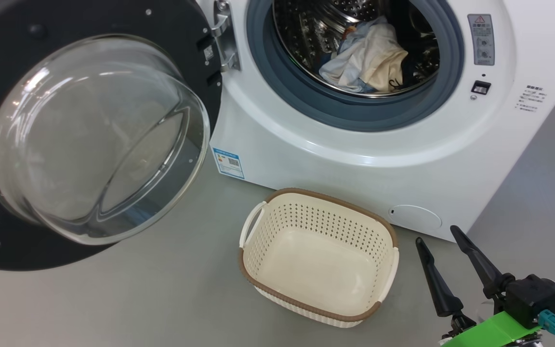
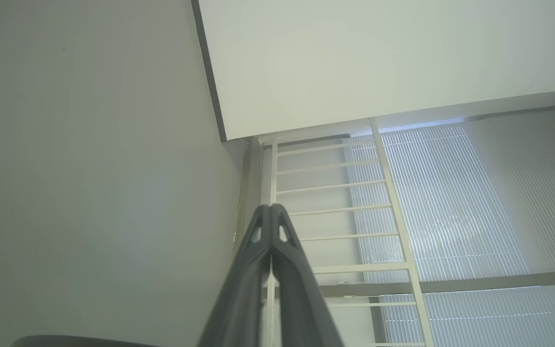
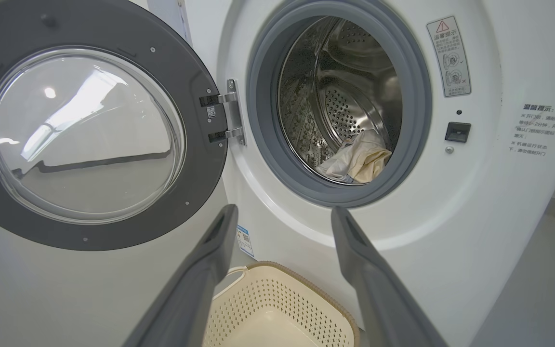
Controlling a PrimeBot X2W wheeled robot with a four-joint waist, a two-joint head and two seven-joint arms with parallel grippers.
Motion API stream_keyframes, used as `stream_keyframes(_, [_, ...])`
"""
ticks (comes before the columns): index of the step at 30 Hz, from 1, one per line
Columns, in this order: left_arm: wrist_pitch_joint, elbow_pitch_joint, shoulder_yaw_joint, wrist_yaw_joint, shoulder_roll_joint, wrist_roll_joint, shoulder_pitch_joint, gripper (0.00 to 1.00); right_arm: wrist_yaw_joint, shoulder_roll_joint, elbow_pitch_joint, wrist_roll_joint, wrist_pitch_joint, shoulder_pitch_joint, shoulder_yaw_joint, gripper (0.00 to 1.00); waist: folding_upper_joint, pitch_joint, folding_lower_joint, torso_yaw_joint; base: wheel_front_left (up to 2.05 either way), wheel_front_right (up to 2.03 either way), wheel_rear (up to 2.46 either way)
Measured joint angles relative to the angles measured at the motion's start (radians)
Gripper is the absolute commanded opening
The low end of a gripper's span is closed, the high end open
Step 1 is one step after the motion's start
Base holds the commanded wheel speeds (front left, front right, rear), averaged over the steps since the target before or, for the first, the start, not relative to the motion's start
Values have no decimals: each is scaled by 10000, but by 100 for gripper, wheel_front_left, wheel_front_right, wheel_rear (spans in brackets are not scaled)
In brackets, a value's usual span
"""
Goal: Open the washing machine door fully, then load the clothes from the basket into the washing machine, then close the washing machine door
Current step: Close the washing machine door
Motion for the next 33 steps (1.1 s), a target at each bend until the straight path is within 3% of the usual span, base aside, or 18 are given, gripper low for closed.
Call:
stream_keyframes(11, [587,376,-368,23,169,17,-168,0,0,-138,-4,0,0,-19,23,100,0,201,0,-274,0,0,0])
stream_keyframes(33, [1557,765,-938,-336,167,-2,-170,0,0,-395,-4,-82,0,-252,123,100,0,697,0,-900,0,0,0])
